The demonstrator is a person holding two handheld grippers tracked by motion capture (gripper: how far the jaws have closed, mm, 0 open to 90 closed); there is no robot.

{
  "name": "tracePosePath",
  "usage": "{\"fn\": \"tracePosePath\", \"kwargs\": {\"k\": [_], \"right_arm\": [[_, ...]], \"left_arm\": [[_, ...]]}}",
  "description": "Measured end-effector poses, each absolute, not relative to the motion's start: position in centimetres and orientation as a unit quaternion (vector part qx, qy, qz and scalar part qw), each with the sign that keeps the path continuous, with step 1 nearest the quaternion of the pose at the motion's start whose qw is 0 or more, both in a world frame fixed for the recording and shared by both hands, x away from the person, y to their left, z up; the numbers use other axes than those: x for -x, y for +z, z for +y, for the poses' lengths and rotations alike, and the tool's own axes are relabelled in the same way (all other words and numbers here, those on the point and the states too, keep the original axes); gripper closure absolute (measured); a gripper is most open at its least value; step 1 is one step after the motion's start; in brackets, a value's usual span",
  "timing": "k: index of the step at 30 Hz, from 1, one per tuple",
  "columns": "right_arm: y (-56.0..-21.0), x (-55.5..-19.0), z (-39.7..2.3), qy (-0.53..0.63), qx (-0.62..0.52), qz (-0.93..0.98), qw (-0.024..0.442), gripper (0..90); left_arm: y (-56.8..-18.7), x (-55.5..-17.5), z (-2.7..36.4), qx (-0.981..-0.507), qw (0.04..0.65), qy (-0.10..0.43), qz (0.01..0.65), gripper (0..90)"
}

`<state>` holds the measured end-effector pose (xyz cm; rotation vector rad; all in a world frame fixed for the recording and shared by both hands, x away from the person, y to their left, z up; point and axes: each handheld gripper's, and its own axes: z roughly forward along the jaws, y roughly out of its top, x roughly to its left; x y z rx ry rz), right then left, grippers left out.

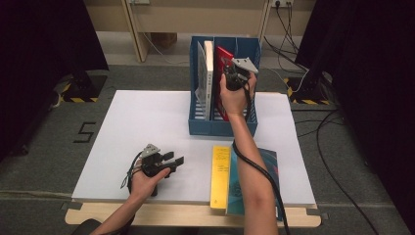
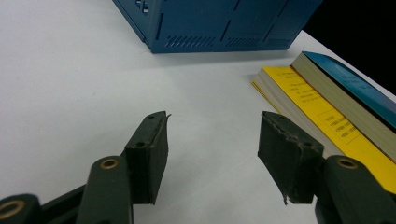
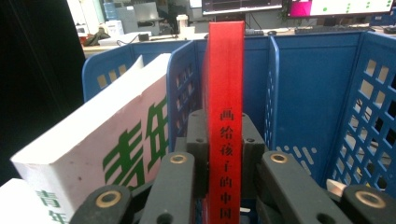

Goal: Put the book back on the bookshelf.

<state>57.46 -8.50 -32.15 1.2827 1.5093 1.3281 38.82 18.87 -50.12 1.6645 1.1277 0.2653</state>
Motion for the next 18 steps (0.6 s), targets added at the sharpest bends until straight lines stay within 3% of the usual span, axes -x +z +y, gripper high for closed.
{"fn": "tracePosePath", "kwargs": {"k": [18], "right_arm": [[-32.78, -57.10, -9.05, 0.514, -0.496, 0.599, 0.361, 80.1]], "left_arm": [[-50.11, -38.79, 18.98, -0.695, 0.529, 0.112, 0.474, 41.9]]}}
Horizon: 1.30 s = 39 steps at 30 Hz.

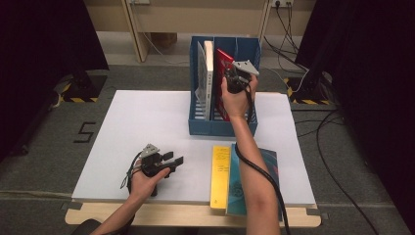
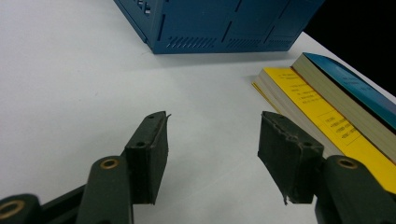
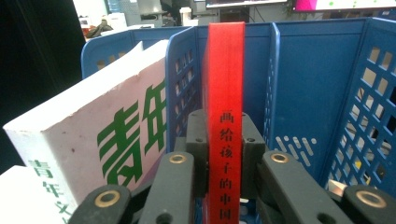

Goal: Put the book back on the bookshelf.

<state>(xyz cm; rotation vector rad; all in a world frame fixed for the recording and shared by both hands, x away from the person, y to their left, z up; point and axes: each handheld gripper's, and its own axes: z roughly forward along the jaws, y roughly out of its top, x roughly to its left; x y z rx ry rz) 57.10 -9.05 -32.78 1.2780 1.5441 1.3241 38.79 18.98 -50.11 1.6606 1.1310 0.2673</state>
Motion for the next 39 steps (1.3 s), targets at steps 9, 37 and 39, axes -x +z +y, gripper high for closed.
{"fn": "tracePosePath", "kwargs": {"k": [9, 37, 39], "right_arm": [[-32.8, -56.4, -10.2, 0.511, -0.500, 0.608, 0.345, 79.7], [-33.2, -53.3, -11.2, 0.504, -0.504, 0.615, 0.337, 75.7], [-33.4, -53.2, -11.2, 0.501, -0.504, 0.616, 0.339, 75.7]], "left_arm": [[-50.1, -38.8, 18.9, -0.695, 0.529, 0.113, 0.474, 41.9], [-50.1, -38.7, 18.9, -0.696, 0.528, 0.116, 0.473, 42.0], [-50.1, -38.7, 18.9, -0.696, 0.528, 0.117, 0.473, 42.0]]}}
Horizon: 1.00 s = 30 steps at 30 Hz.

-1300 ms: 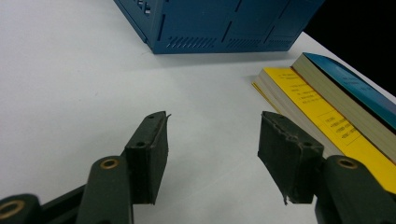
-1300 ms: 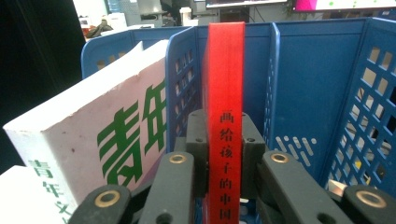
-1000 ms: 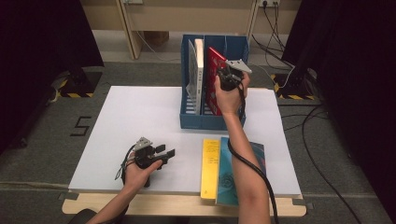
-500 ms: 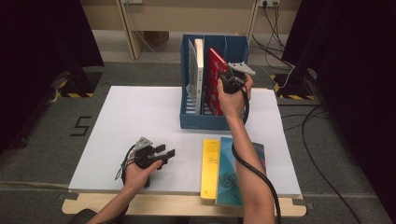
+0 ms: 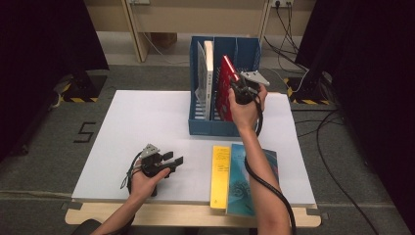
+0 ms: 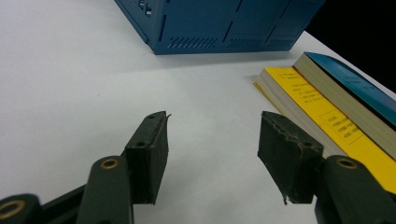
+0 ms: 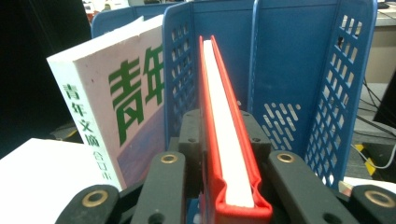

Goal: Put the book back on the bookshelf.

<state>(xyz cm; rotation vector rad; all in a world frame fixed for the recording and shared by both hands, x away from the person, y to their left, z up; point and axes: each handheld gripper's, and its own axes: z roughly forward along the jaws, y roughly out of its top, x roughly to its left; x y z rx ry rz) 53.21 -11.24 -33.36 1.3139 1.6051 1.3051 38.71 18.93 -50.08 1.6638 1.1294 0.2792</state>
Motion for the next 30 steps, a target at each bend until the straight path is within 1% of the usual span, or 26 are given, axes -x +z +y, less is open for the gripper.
{"fn": "tracePosePath", "kwargs": {"k": [5, 13, 19, 26, 30], "right_arm": [[-33.59, -53.01, -11.25, 0.501, -0.502, 0.617, 0.341, 74.8], [-33.34, -53.25, -11.13, 0.487, -0.517, 0.625, 0.324, 72.0], [-33.26, -53.32, -11.08, 0.483, -0.523, 0.628, 0.315, 78.2], [-33.27, -53.21, -10.71, 0.478, -0.521, 0.627, 0.328, 80.1], [-33.12, -53.46, -10.72, 0.485, -0.522, 0.621, 0.327, 80.2]], "left_arm": [[-50.07, -38.70, 18.94, -0.696, 0.527, 0.117, 0.473, 42.1], [-50.08, -38.72, 18.93, -0.697, 0.527, 0.117, 0.473, 42.1], [-50.08, -38.73, 18.92, -0.697, 0.527, 0.117, 0.472, 42.1], [-50.07, -38.72, 18.94, -0.696, 0.527, 0.116, 0.473, 42.0], [-50.09, -38.74, 18.92, -0.696, 0.527, 0.117, 0.473, 42.1]]}}
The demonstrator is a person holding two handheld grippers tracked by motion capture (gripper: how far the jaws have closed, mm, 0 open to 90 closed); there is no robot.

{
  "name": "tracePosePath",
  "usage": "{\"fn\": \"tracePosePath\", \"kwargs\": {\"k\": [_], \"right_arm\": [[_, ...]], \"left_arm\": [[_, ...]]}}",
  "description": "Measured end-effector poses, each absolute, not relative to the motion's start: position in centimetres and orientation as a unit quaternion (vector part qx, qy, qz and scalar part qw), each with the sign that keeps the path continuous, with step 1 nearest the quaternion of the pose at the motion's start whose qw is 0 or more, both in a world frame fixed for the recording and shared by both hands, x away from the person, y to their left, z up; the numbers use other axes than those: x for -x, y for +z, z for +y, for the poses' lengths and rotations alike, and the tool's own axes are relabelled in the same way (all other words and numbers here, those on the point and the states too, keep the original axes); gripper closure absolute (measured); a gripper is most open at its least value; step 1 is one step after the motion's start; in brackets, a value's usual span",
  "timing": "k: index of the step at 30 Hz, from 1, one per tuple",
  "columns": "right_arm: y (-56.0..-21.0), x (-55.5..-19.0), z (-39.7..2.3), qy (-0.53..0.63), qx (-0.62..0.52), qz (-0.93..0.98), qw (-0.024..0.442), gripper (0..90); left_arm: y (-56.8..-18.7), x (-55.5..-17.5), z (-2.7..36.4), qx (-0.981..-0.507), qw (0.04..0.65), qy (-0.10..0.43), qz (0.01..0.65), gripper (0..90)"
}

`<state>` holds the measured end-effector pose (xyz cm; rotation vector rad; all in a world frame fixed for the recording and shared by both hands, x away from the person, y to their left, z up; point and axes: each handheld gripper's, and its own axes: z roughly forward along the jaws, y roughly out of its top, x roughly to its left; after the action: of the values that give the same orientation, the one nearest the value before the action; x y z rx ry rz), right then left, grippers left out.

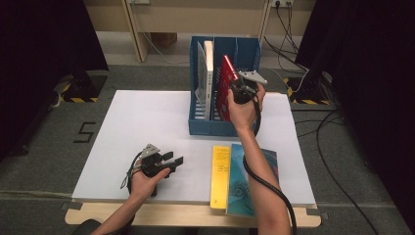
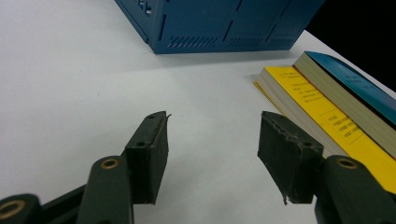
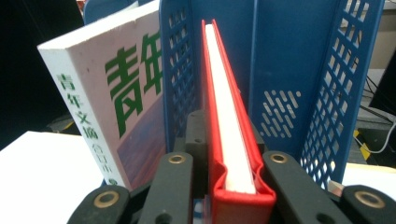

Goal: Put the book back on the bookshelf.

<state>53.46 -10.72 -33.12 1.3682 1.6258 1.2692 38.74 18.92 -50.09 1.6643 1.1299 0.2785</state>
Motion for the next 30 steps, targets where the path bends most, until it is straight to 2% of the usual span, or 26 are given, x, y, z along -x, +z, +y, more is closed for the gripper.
{"fn": "tracePosePath", "kwargs": {"k": [10, 30], "right_arm": [[-31.8, -54.8, -10.0, 0.488, -0.516, 0.609, 0.353, 80.3], [-33.0, -58.1, -9.4, 0.468, -0.536, 0.601, 0.365, 80.2]], "left_arm": [[-50.1, -38.7, 19.0, -0.695, 0.528, 0.117, 0.473, 42.1], [-50.1, -38.7, 19.1, -0.695, 0.528, 0.117, 0.474, 42.1]]}}
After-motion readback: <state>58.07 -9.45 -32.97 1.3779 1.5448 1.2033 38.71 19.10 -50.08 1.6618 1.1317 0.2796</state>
